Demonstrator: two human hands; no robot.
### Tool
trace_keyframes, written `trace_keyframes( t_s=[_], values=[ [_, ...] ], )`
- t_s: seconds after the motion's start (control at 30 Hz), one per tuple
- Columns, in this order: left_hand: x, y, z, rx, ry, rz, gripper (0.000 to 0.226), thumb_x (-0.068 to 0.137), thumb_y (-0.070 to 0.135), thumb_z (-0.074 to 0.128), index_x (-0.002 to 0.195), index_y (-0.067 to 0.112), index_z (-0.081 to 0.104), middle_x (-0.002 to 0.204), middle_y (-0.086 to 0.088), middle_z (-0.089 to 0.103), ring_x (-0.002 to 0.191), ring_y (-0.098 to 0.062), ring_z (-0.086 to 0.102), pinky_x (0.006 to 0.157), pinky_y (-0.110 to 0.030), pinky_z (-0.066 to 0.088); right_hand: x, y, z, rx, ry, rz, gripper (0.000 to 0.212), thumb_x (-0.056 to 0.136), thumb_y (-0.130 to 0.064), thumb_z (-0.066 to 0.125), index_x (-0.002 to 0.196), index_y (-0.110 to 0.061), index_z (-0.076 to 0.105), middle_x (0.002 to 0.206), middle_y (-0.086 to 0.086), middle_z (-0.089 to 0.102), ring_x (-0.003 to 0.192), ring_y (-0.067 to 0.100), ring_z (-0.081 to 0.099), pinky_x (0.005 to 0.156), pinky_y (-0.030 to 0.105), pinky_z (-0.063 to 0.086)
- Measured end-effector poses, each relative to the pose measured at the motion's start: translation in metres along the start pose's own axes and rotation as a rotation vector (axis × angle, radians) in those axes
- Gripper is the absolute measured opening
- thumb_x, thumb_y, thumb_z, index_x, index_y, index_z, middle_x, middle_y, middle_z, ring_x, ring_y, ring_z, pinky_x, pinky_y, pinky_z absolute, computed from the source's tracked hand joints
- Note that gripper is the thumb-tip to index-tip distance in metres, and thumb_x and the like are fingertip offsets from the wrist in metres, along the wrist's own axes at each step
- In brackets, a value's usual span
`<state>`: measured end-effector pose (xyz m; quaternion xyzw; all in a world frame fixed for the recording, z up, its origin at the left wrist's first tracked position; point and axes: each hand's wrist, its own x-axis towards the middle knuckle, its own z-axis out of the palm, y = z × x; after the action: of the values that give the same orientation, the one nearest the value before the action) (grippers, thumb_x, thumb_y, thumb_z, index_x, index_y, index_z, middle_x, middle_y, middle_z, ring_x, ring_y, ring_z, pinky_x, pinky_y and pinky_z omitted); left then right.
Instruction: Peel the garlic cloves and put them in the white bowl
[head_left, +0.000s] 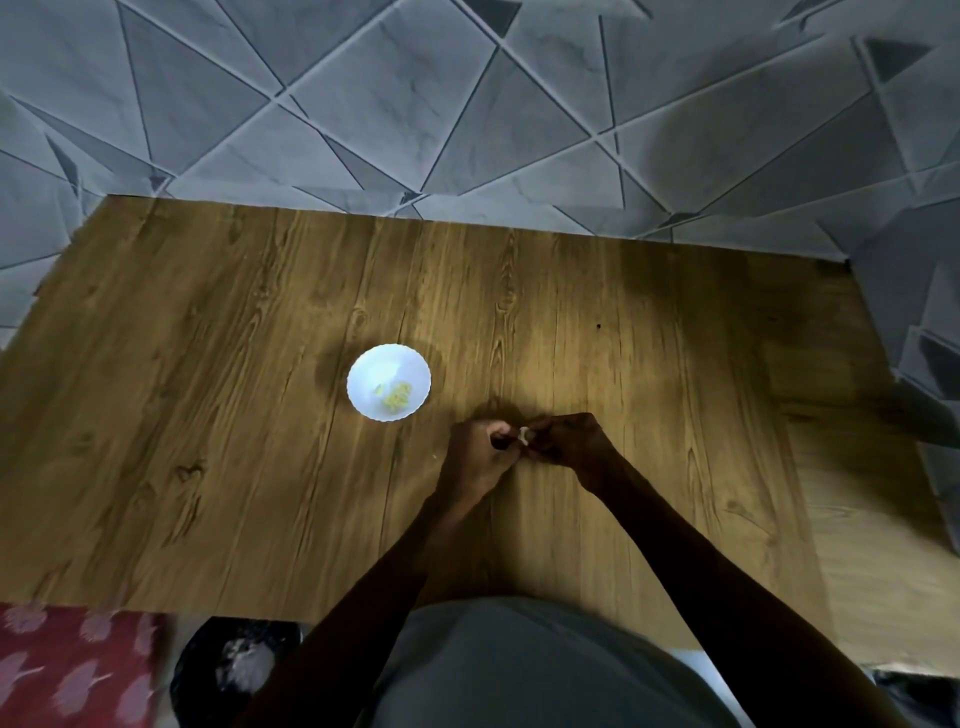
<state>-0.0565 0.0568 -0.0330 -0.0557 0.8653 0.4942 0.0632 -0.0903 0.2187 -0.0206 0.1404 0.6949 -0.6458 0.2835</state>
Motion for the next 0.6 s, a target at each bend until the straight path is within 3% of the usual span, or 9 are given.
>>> trace_keyframes(
  t_s=[0.13, 0.2, 0.3, 0.43, 0.6],
  values=[
    [-0.002, -0.002, -0.001, 0.053, -0.039, 0.043, 0.023, 0.085, 0.027, 0.072, 0.098, 0.008, 0.075, 0.092, -0.002, 0.075, 0.08, -0.008, 0.066, 0.069, -0.018, 0.05, 0.002, 0.004, -0.001, -0.056, 0.029, 0.081, 0.01, 0.092, 0.005, 0.058, 0.094, 0.003, 0.067, 0.09, 0.016, 0.068, 0.083, 0.023, 0.067, 0.073, 0.03, 0.058],
    [-0.004, -0.002, -0.001, 0.07, -0.021, 0.061, 0.021, 0.085, 0.032, 0.071, 0.081, 0.012, 0.073, 0.077, 0.001, 0.072, 0.069, -0.008, 0.063, 0.061, -0.024, 0.046, 0.003, 0.011, 0.0, -0.111, 0.021, -0.018, 0.015, 0.09, 0.004, 0.063, 0.103, 0.01, 0.067, 0.094, 0.019, 0.07, 0.087, 0.027, 0.067, 0.076, 0.031, 0.058],
    [-0.006, -0.002, 0.001, 0.098, 0.008, 0.061, 0.025, 0.086, 0.036, 0.069, 0.067, 0.023, 0.06, 0.063, 0.007, 0.062, 0.058, -0.004, 0.053, 0.054, -0.024, 0.035, 0.006, 0.006, 0.002, -0.066, 0.055, 0.117, 0.018, 0.093, 0.003, 0.056, 0.107, 0.011, 0.063, 0.088, 0.014, 0.067, 0.084, 0.025, 0.066, 0.084, 0.037, 0.057],
    [-0.006, -0.003, 0.006, 0.094, 0.022, 0.026, 0.022, 0.086, 0.036, 0.07, 0.082, 0.014, 0.07, 0.075, 0.003, 0.07, 0.067, -0.007, 0.062, 0.062, -0.026, 0.047, 0.006, 0.006, 0.003, -0.095, 0.046, 0.066, 0.011, 0.093, 0.002, 0.059, 0.095, 0.008, 0.067, 0.086, 0.015, 0.068, 0.08, 0.024, 0.067, 0.074, 0.032, 0.057],
    [-0.004, -0.011, 0.009, 0.098, -0.007, 0.001, 0.033, 0.087, 0.043, 0.067, 0.098, 0.013, 0.073, 0.089, 0.001, 0.074, 0.079, -0.011, 0.067, 0.074, -0.028, 0.051, 0.003, 0.014, 0.0, -0.042, 0.059, -0.027, 0.02, 0.086, -0.008, 0.072, 0.097, 0.008, 0.072, 0.093, 0.019, 0.073, 0.083, 0.024, 0.071, 0.075, 0.035, 0.058]
  ],
)
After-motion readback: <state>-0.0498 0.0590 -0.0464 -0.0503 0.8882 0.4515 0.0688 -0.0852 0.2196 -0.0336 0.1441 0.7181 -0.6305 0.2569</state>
